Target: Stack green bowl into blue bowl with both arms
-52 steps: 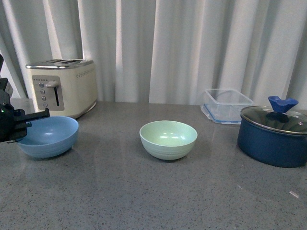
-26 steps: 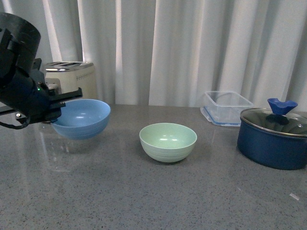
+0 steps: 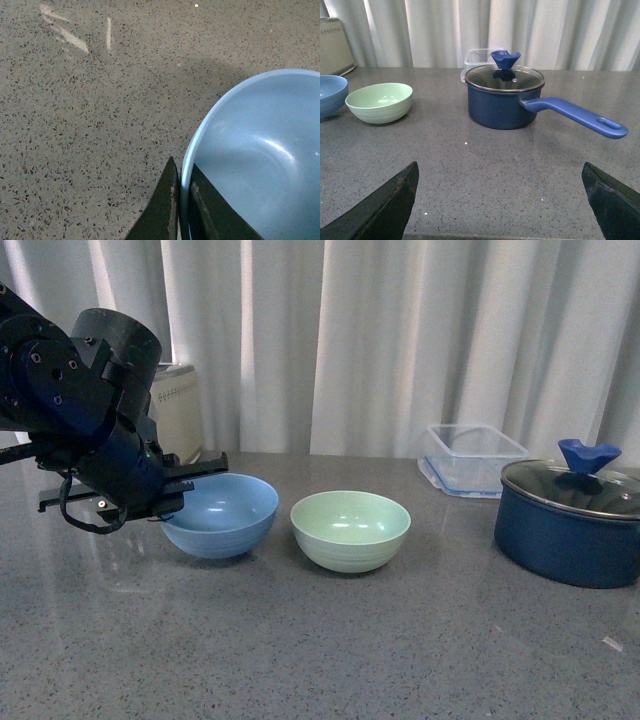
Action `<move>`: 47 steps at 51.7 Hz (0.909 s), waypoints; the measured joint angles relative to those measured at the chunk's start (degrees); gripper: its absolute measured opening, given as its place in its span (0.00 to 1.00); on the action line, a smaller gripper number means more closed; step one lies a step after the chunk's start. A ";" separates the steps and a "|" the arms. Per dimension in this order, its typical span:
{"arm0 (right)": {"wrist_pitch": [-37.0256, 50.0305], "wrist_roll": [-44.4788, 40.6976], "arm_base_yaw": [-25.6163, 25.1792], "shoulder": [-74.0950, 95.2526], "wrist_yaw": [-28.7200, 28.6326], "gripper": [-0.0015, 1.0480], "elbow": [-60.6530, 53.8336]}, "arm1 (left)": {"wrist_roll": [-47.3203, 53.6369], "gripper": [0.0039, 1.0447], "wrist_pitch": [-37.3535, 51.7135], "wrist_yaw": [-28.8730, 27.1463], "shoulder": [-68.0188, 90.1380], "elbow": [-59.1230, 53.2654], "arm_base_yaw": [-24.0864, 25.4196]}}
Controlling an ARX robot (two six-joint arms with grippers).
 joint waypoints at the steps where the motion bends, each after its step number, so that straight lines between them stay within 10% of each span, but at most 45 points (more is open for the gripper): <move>1: 0.00 0.00 0.00 0.00 0.00 0.90 0.00 | 0.00 0.03 0.02 0.00 0.13 0.00 0.00; 40: 0.00 0.00 0.00 0.00 -0.02 0.90 0.00 | -0.17 0.03 0.76 -0.24 2.95 1.90 -1.11; 47: 0.00 0.00 0.00 0.00 0.00 0.90 0.00 | 0.00 0.24 1.90 0.46 2.16 1.62 -1.05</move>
